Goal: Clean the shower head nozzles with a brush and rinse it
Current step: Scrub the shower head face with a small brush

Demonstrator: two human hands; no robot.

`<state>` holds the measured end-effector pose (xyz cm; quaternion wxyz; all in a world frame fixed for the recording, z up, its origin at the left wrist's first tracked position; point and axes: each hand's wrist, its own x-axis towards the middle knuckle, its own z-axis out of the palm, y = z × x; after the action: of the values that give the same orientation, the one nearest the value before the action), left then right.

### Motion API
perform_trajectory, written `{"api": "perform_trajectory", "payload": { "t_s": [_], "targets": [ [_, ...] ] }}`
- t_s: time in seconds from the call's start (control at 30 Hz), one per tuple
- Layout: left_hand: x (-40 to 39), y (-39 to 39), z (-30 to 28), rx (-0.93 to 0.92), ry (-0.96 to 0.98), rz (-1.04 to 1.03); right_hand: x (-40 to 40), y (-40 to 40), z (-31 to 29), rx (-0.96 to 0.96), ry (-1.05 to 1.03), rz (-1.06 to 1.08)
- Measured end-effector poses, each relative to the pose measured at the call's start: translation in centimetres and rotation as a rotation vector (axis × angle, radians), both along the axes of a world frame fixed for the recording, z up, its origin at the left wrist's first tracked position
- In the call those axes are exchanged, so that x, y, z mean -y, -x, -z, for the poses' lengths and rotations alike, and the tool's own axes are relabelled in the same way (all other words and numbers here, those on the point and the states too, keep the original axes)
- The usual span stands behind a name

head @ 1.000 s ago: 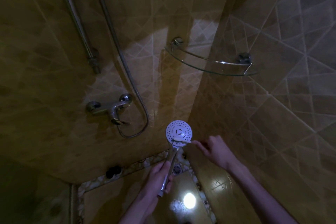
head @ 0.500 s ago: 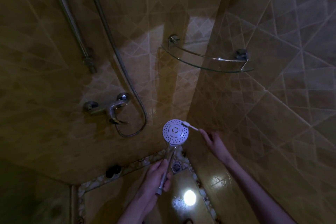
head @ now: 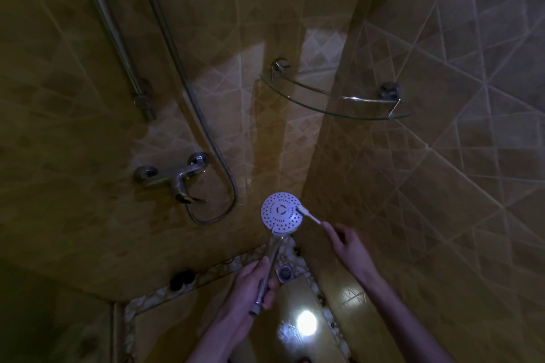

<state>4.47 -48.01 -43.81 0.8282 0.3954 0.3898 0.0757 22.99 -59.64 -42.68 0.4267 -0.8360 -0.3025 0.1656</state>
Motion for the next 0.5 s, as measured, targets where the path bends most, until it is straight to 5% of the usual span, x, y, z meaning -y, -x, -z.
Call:
{"api": "perform_trajectory", "payload": {
  "t_s": [0.13, 0.33, 0.5],
  "targets": [
    [-0.2, 0.3, 0.4, -0.010, 0.002, 0.011, 1.1, 1.3, 1.7, 0.189, 0.121, -0.183],
    [0.2, 0.3, 0.6, -0.028, -0.016, 0.034, -0.9, -0.7, 0.9, -0.052, 0.052, 0.045],
    [0.1, 0.2, 0.8, -0.057, -0.051, 0.028, -0.2, 1.3, 1.6, 0.420, 0.234, -0.270]
  ]
}}
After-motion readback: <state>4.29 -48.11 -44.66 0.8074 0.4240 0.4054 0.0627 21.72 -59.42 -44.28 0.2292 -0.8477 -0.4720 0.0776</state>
